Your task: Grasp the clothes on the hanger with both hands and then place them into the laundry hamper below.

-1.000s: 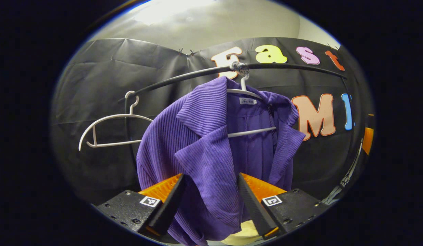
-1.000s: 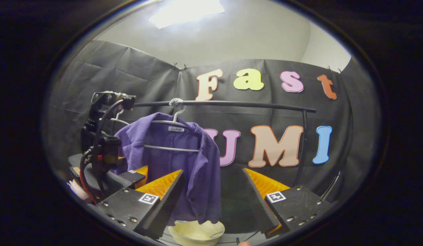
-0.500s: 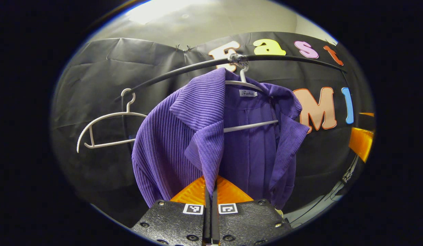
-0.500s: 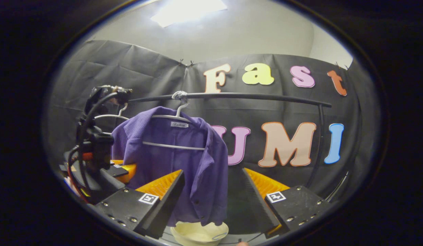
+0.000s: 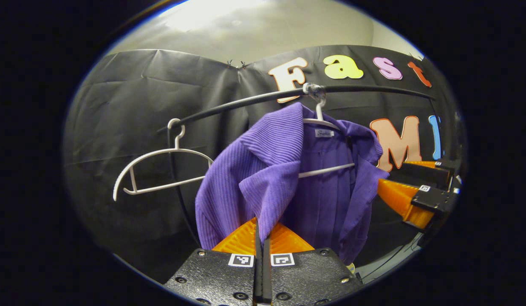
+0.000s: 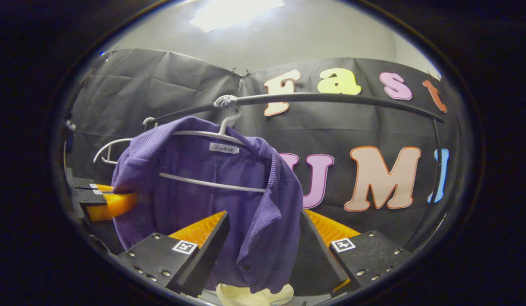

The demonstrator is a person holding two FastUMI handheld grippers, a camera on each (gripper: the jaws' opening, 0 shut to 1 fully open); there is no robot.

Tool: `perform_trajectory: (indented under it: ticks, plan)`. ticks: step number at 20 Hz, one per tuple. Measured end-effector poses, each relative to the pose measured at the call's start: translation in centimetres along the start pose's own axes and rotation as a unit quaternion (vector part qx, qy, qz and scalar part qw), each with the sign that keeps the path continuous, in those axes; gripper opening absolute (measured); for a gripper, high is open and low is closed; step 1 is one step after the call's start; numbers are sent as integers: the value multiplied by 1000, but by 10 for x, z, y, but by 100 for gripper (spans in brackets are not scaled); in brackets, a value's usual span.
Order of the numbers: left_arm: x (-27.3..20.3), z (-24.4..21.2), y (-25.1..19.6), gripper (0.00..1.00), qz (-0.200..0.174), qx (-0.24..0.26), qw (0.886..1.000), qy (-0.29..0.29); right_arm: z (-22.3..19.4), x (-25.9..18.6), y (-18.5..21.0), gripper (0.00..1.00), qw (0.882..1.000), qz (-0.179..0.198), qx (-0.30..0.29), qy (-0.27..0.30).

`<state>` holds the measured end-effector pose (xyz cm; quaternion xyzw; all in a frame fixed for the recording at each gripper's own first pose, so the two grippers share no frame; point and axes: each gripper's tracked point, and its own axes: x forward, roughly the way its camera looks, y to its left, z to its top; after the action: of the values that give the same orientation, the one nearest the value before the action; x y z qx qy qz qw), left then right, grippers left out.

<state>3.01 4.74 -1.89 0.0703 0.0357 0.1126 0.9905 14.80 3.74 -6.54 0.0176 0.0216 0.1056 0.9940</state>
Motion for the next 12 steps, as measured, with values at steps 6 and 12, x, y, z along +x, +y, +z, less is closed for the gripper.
perform_trajectory:
  ticks: [6,12]
  plan:
    - [-5,14,19,0,20,-4,1000,-7,-33,45,1,99,999,14,8,28]
    - [-10,27,38,0,44,3,999,-19,-50,66,12,72,998,26,18,45]
